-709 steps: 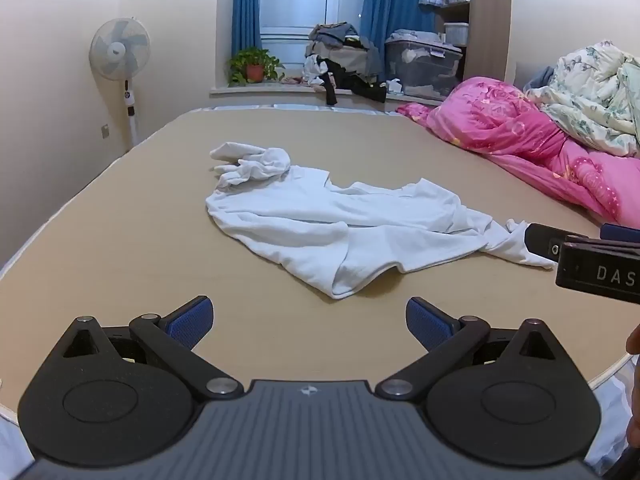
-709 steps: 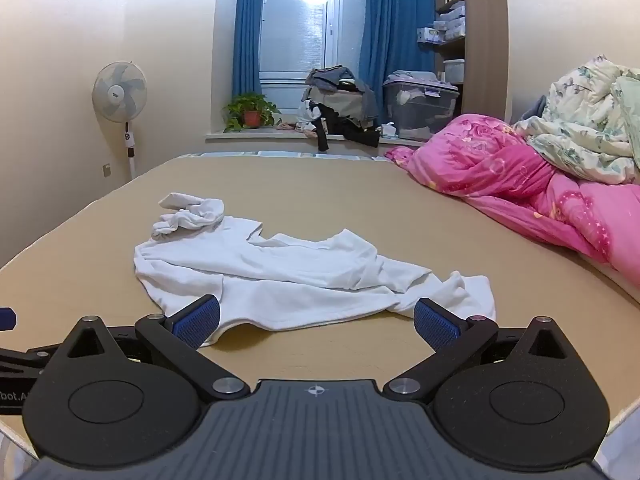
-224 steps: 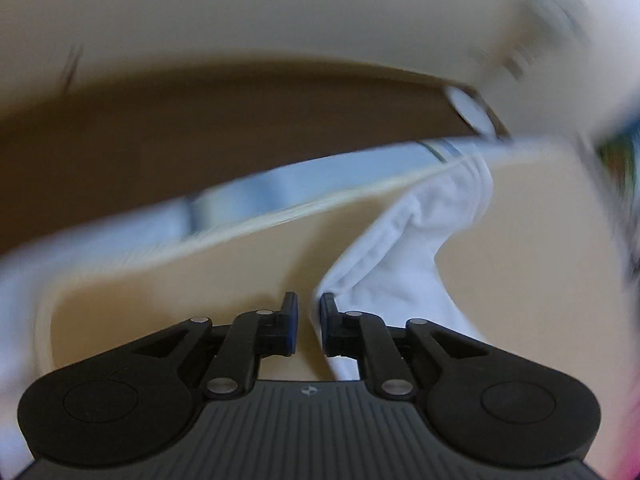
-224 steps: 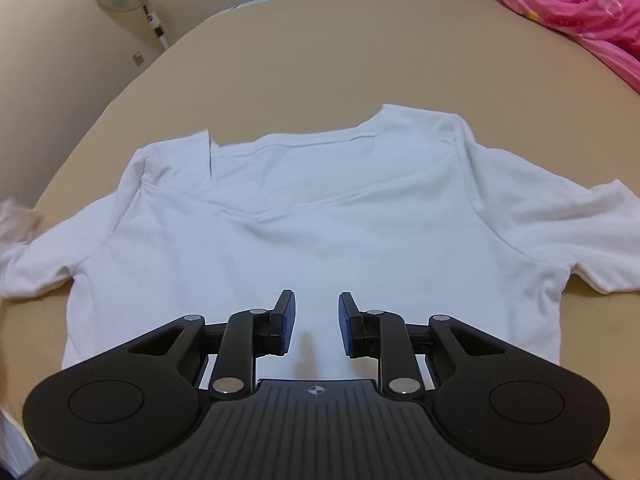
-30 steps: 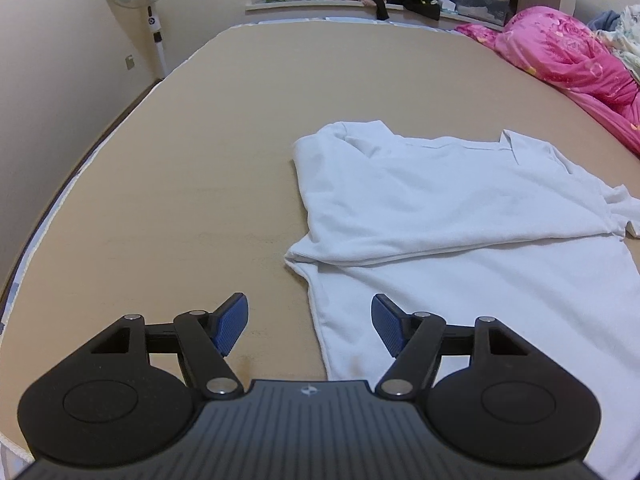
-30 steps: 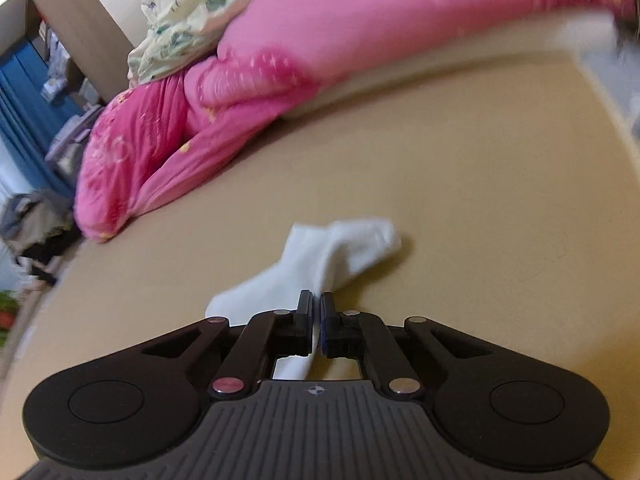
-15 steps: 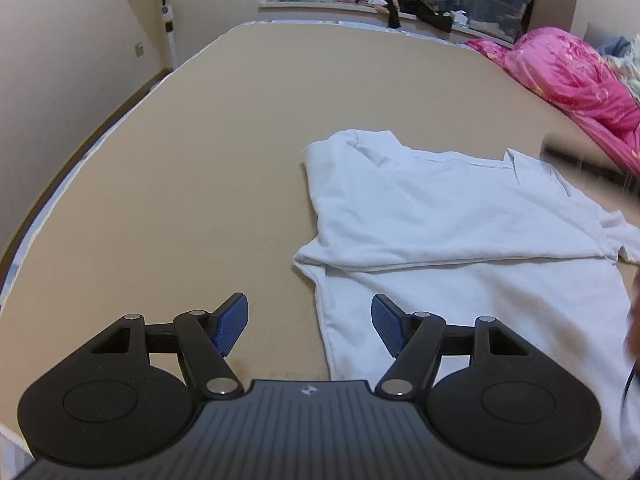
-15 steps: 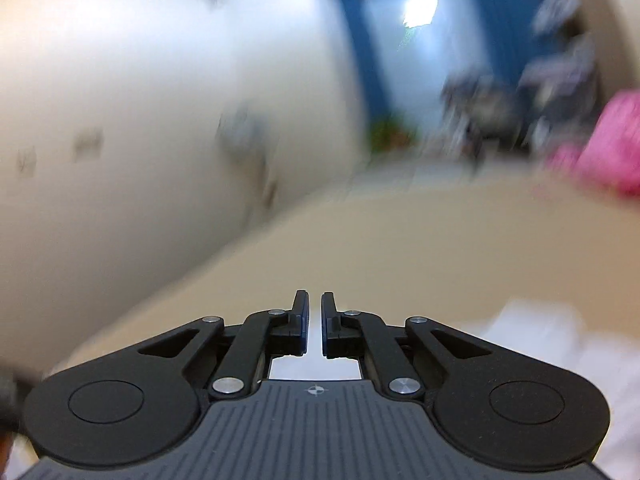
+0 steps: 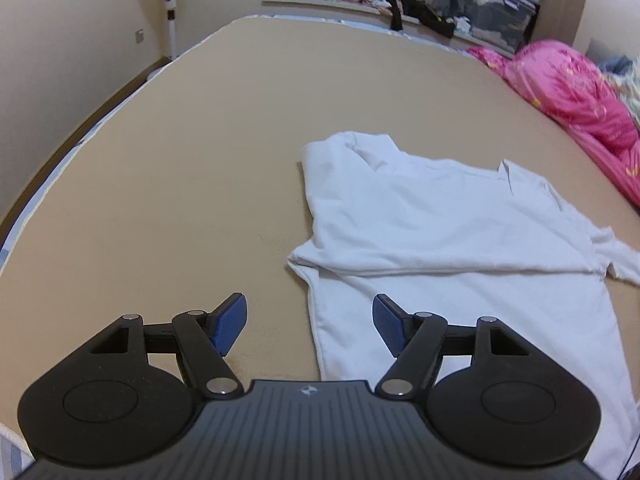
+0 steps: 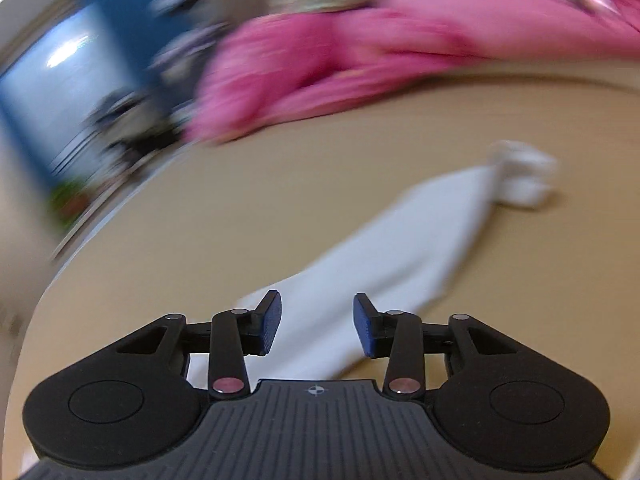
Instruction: Fold small clothes
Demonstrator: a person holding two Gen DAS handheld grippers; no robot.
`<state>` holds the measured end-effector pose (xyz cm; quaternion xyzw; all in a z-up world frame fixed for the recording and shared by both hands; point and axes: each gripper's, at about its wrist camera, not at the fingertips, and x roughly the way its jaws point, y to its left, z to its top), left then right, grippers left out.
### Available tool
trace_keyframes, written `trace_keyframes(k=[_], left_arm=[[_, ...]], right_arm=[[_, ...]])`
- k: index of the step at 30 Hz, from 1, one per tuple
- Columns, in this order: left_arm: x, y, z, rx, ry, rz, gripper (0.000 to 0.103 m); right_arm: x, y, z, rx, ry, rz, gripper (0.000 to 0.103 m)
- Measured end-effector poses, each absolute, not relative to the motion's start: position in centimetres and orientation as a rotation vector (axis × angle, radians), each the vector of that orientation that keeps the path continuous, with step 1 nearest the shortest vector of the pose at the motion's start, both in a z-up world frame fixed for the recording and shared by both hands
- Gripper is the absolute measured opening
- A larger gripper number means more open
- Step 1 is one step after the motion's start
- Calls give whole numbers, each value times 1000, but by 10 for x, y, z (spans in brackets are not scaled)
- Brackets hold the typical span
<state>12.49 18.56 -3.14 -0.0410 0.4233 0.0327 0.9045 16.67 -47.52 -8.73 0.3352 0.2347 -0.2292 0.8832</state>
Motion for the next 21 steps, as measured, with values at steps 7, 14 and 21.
trace_keyframes(k=[7,14,21], left_arm=[[134,181,-42,-39,900,88,75],[136,173,-48,4,913,79,76],[137,174,-46,-5,900,74,75]], right_arm=[[166,-553,-126,884,435,-630,46],[188,-570,-142,853,418,-702,4],[214,-485,-76,540,269,-600,3]])
